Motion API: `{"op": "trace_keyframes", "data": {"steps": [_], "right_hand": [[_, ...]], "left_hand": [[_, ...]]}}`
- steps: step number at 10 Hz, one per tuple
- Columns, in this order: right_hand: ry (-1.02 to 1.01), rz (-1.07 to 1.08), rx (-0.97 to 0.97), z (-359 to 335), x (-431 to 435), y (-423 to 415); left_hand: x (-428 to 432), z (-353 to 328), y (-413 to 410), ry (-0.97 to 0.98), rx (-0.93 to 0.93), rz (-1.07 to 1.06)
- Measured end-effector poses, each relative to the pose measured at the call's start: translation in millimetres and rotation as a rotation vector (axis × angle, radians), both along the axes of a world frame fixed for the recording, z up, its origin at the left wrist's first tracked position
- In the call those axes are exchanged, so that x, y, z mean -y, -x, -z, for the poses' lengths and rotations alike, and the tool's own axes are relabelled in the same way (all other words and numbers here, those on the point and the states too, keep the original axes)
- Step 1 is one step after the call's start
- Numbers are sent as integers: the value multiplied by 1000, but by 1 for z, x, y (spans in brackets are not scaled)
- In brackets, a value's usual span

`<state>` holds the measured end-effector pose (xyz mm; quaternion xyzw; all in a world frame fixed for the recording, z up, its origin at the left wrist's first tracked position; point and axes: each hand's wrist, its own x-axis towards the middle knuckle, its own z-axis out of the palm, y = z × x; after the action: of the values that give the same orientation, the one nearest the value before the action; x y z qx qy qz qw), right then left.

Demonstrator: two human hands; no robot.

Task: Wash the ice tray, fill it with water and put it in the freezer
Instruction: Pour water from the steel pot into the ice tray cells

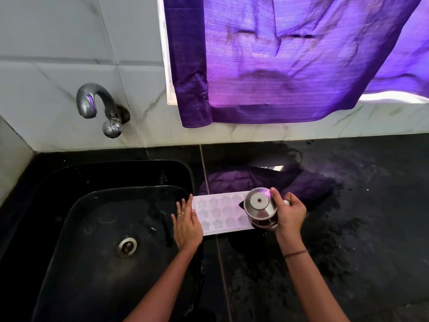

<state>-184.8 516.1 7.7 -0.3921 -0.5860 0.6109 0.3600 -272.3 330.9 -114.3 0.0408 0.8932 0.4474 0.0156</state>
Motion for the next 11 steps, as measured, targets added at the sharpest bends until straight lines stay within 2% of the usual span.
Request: {"op": "trace_keyframes", "data": {"steps": [3, 9, 11], "right_hand": [[46, 11, -50, 0, -2, -5], [-228, 23, 95, 3, -12, -16], [-253, 26, 112, 2, -13, -17]], "left_hand": [[0, 0, -1, -3, 9, 3], [1, 0, -1, 11, 14, 4], [0, -1, -2, 4, 17, 2]]}}
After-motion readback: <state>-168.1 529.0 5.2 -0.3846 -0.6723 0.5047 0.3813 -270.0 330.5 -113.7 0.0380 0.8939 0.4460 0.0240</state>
